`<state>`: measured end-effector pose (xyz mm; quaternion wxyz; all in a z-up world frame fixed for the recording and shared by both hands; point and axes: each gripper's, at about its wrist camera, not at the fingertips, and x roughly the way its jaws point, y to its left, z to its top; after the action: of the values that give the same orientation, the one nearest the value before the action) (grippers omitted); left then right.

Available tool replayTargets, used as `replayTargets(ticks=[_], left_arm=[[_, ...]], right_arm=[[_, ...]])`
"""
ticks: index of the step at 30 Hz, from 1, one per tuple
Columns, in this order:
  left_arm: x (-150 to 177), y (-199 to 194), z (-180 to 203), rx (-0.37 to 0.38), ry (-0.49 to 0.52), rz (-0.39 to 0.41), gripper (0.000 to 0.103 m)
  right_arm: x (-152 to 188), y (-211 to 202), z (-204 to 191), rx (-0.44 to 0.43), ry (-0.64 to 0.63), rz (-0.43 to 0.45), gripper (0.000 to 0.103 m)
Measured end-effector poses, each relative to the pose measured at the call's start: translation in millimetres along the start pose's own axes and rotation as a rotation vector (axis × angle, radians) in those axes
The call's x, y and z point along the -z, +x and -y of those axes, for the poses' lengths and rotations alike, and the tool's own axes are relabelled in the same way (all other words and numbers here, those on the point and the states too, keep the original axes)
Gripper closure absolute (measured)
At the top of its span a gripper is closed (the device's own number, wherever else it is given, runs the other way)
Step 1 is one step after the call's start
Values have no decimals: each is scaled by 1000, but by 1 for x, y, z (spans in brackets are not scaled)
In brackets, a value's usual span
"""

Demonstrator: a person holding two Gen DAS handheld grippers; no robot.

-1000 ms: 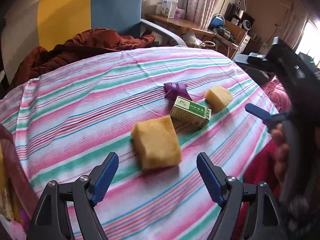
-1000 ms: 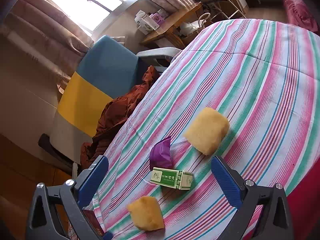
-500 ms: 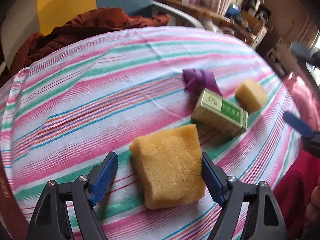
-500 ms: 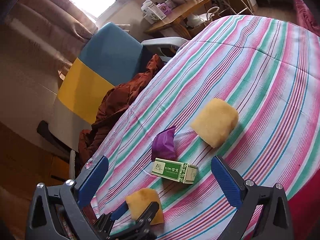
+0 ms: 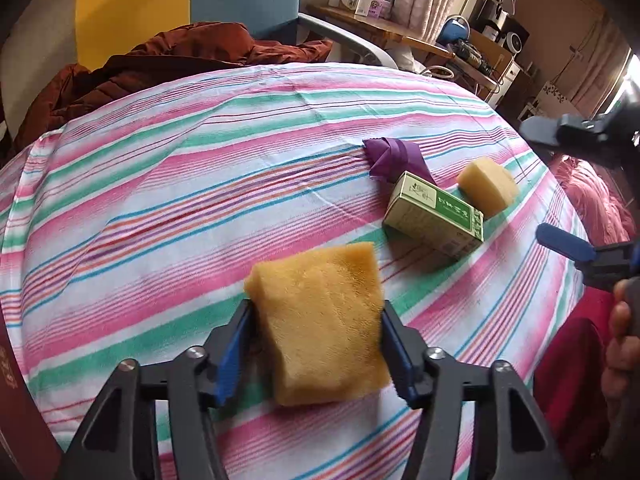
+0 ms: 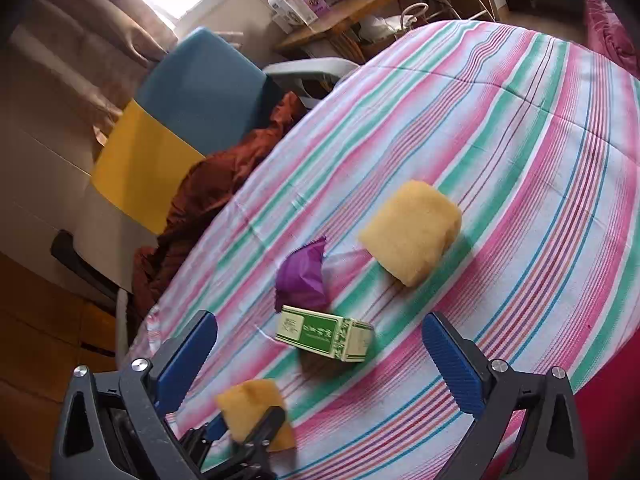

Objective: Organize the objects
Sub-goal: 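Grasp the tan sponge with the left gripper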

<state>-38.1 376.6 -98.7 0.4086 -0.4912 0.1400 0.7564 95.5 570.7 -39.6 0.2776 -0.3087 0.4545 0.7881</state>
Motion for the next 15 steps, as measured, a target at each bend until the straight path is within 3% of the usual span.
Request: replayTargets(ticks=[15], left_arm=[[52, -33, -10, -37, 24, 86, 45]], right_arm=[[13, 29, -13, 115, -112, -131, 0]])
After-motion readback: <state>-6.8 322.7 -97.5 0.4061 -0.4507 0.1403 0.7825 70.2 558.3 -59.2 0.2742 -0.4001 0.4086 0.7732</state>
